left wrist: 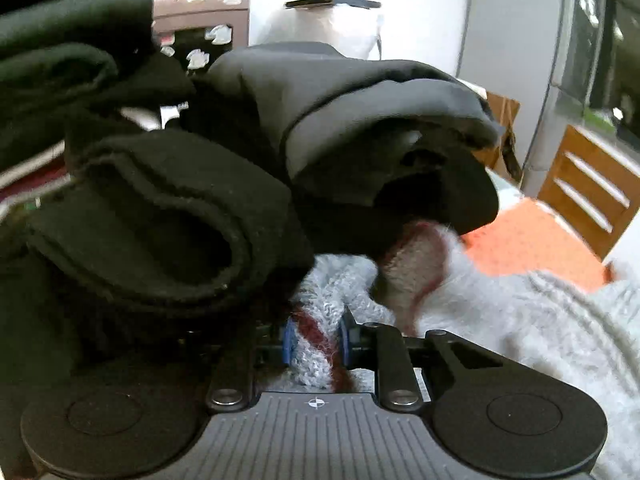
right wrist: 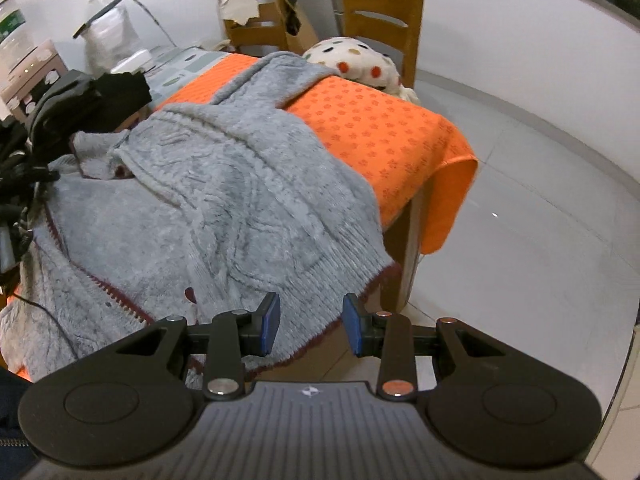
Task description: Fold clothes
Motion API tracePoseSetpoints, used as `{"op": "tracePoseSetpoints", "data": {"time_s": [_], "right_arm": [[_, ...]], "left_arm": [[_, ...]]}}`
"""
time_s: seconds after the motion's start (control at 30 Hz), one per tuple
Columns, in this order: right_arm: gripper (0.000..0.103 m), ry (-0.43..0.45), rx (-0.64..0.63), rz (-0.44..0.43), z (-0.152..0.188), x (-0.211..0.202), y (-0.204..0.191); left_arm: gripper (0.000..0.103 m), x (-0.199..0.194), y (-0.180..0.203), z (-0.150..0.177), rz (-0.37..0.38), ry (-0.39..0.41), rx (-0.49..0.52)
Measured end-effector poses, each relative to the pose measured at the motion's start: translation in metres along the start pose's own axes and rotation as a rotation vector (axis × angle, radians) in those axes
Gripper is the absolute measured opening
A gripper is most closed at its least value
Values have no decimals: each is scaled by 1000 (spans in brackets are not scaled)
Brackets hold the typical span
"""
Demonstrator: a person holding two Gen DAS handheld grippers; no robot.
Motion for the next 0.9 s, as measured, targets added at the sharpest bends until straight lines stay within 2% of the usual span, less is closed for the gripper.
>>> {"op": "tracePoseSetpoints", "data": {"time_s": [0.07, 0.13, 0.17, 0.2, 0.27, 0.33, 0.43, 0.6, 0.7, 0.8, 0.9], "right_arm": [[40, -1, 9, 3, 5, 1, 1], [40, -2, 16, 1, 8, 3, 2], [40, -2, 18, -1, 10, 4, 2], [40, -2, 19, -5, 11, 4, 1], [42, -3, 19, -13, 13, 7, 1], [42, -5, 18, -20, 14, 10, 0], [42, -6, 4, -30, 16, 15, -4], [42, 10, -48, -71, 18, 30, -19], [42, 6, -86, -107, 20, 42, -33], [42, -15, -133, -134, 24, 53, -47], [42, -37, -173, -137, 27, 62, -58]], "left_arm": [[29, 6, 10, 8, -13, -3, 99], [37, 5, 15, 15, -6, -4, 127], [41, 0, 15, 15, 3, 11, 107], [53, -8, 12, 16, 8, 35, 82], [61, -24, 6, 16, 15, 82, 32], [63, -40, 8, 16, 33, 114, -7], [64, -57, 16, 12, 79, 124, -8], [65, -61, 44, 19, 241, 33, 16], [65, -47, 61, 29, 300, -47, 4], [65, -34, 72, 38, 329, -134, -63], [64, -24, 75, 40, 353, -190, -195]]}}
Point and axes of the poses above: each gripper's, at about its wrist camera, not at the fingertips, and x roughly the way its jaws point, y to its right, z to its underside, the point moved 4 cm from there along x, roughly the way its jaws point, and after that the axes turned 11 degrees about -z, right-handed, at the moved point
